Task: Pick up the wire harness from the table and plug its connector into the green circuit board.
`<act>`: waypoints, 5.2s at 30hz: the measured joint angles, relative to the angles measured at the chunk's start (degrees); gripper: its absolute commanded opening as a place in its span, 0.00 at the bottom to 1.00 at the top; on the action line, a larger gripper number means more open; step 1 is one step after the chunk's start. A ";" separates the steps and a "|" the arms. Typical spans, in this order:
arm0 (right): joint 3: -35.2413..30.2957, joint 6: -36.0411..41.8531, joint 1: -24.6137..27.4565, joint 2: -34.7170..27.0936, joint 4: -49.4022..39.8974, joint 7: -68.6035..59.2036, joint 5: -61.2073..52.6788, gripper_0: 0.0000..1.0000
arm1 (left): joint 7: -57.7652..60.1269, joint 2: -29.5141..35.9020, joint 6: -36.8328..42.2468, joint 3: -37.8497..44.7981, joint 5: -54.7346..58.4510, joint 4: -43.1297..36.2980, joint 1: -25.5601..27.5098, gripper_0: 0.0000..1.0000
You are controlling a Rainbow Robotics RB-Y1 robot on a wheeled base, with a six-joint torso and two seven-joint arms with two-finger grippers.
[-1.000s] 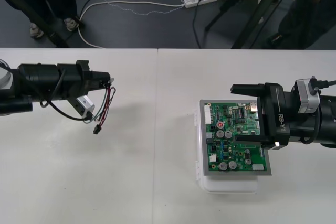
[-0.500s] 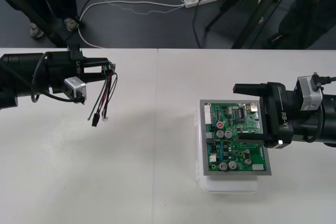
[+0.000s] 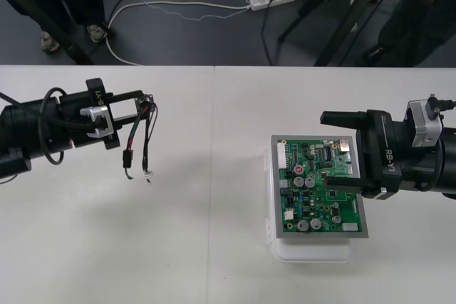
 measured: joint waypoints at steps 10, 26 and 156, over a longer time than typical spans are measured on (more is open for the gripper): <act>-0.08 0.36 0.04 -0.01 -0.01 -0.01 0.00 1.00 | 0.01 -11.89 0.00 5.24 -9.43 0.00 3.33 0.00; -0.13 1.18 0.42 -0.02 -0.02 -0.03 0.00 1.00 | 15.51 -23.48 0.00 9.89 -20.02 0.00 5.10 0.00; -0.31 32.42 12.02 13.85 -18.23 -19.51 13.08 1.00 | 78.42 -37.40 16.29 -9.44 -72.17 -5.36 -11.44 0.00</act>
